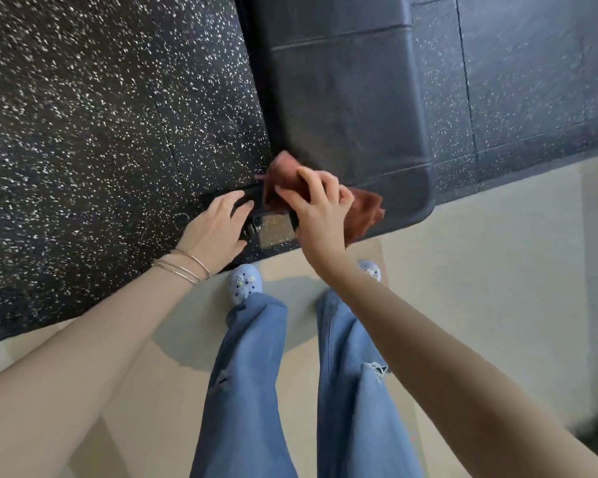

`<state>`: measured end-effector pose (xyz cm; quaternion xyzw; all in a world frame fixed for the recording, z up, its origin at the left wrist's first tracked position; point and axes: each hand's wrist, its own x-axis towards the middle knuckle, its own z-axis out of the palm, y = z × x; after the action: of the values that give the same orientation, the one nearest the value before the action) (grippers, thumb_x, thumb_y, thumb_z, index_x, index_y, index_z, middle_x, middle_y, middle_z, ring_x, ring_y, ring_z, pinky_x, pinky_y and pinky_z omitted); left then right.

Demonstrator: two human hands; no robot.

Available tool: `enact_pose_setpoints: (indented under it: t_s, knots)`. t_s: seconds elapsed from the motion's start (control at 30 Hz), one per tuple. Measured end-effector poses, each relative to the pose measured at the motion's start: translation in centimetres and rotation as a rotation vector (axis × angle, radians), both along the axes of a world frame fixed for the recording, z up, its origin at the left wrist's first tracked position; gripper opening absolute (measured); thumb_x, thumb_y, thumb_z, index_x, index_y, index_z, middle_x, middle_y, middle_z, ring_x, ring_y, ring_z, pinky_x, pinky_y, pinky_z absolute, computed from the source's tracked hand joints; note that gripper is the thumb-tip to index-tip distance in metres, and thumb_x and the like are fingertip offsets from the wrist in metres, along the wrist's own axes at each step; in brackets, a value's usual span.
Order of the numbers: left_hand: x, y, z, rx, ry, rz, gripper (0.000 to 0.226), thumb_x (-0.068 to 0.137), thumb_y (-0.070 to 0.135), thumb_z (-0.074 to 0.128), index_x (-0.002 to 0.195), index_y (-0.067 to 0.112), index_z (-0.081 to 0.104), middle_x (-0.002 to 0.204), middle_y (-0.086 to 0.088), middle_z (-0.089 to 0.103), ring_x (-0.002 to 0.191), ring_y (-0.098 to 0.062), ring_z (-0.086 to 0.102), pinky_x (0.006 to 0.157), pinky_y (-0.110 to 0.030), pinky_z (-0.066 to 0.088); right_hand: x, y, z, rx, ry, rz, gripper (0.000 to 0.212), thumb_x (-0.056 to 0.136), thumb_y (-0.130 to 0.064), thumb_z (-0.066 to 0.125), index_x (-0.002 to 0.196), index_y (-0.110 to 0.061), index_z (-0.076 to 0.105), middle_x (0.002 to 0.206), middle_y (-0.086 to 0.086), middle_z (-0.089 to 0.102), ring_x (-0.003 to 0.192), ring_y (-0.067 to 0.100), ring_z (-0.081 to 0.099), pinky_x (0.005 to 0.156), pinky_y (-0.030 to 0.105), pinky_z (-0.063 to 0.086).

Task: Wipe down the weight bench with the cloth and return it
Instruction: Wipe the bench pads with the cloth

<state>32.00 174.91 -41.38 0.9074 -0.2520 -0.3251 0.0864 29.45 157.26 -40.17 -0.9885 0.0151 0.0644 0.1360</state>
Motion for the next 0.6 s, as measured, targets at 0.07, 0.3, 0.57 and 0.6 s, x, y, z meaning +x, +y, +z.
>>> enact_pose_setpoints:
  t_s: [0.07,0.3,0.57,0.6]
  knots:
    - [0.4,-0.2,-0.1,-0.011,0.000,-0.013,0.067,0.089,0.022,0.060,0.146,0.011,0.027,0.152,-0.009,0.022,0.139,-0.025,0.023,0.105,-0.038,0.036,-2.4,-1.0,-0.1,-0.057,-0.020,0.244,0.038,0.075,-0.012,0.045,0.095,-0.027,0.074,0.118,0.004,0.065,0.108,0.030,0.060,0.082,0.045,0.043]
    - [1.8,0.4,0.5,-0.023,-0.043,-0.036,0.068,0.089,0.025,0.060,0.146,0.009,0.027,0.150,-0.010,0.026,0.137,-0.025,0.027,0.102,-0.037,0.039,-6.2,-7.2,0.4,-0.073,-0.051,0.363,0.051,0.070,0.001,0.052,0.108,-0.027,0.071,0.121,0.009,0.063,0.113,0.029,0.050,0.078,0.046,0.047]
    - [-0.3,-3.6,0.1,-0.163,0.096,0.111,0.089,0.082,0.039,0.067,0.148,0.006,0.017,0.149,-0.010,0.027,0.136,-0.027,0.029,0.110,-0.036,0.029,-1.6,-5.9,-0.5,0.009,0.042,0.099,0.059,0.067,0.003,0.057,0.113,-0.033,0.066,0.132,0.006,0.052,0.120,0.029,0.039,0.088,0.046,0.033]
    - [-0.7,-4.2,0.0,-0.200,0.173,0.200,0.096,0.078,0.038,0.072,0.148,0.005,0.015,0.147,-0.012,0.029,0.135,-0.028,0.031,0.111,-0.036,0.027,-2.2,-6.7,-0.7,0.012,0.034,0.159,0.061,0.066,0.004,0.056,0.113,-0.033,0.066,0.132,0.007,0.052,0.120,0.029,0.038,0.087,0.047,0.035]
